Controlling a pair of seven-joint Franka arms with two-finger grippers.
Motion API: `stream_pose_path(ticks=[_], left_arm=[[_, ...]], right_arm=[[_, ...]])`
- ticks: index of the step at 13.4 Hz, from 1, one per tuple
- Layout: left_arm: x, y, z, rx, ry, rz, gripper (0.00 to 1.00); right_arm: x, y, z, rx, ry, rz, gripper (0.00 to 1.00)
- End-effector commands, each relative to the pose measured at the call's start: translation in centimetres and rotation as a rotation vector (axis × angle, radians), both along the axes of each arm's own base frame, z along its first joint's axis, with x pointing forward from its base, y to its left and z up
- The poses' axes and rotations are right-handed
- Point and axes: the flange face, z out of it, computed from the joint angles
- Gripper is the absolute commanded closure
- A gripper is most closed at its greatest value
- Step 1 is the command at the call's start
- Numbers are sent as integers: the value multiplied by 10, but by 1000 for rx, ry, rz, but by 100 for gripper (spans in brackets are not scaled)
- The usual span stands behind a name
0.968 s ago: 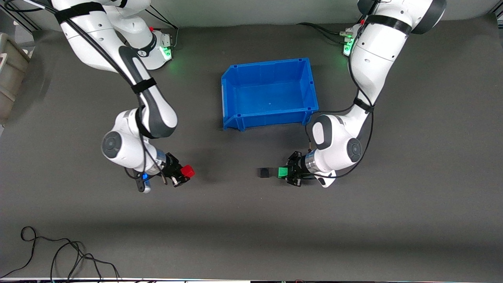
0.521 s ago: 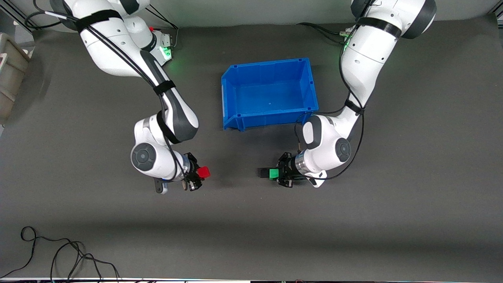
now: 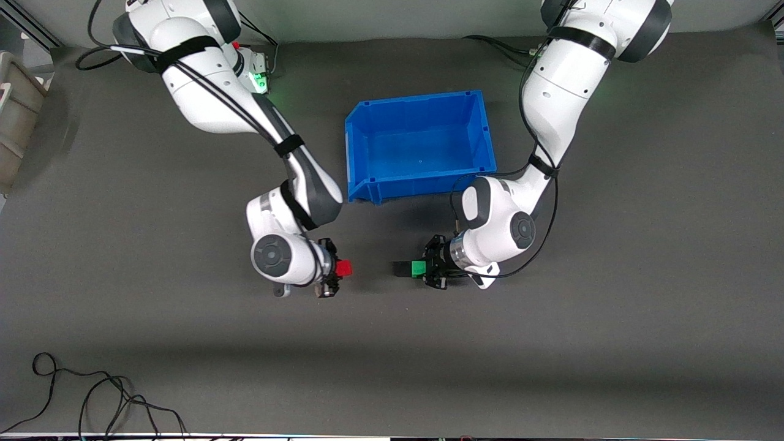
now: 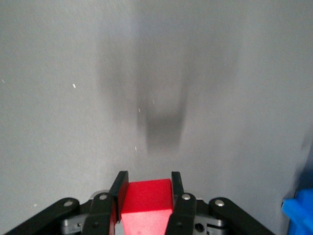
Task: Attach green and red cubes to black cube
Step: 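Carry the red cube and the green cube toward the black cube, then set the green cube against the black cube and open the left gripper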
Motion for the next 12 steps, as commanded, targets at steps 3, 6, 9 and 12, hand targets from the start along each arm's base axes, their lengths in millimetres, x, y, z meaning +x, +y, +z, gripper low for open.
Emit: stream_pose_path(ticks=[3,6,9,12], left_arm=[[-1,-13,-2,10,-18,6,0],[6,-2,5,19,-29,-3,0],[34,56,22,56,-8,-12,0],[58,133,53,95,52,-104,0]], right_arm=[[2,34,-13,-23,-34,-78,100],[-5,52,-33,-16,-62,-94,100],[-10,65,-44,-1,-87,-86,100],[-10,66,-47,1,-86,-110,100]])
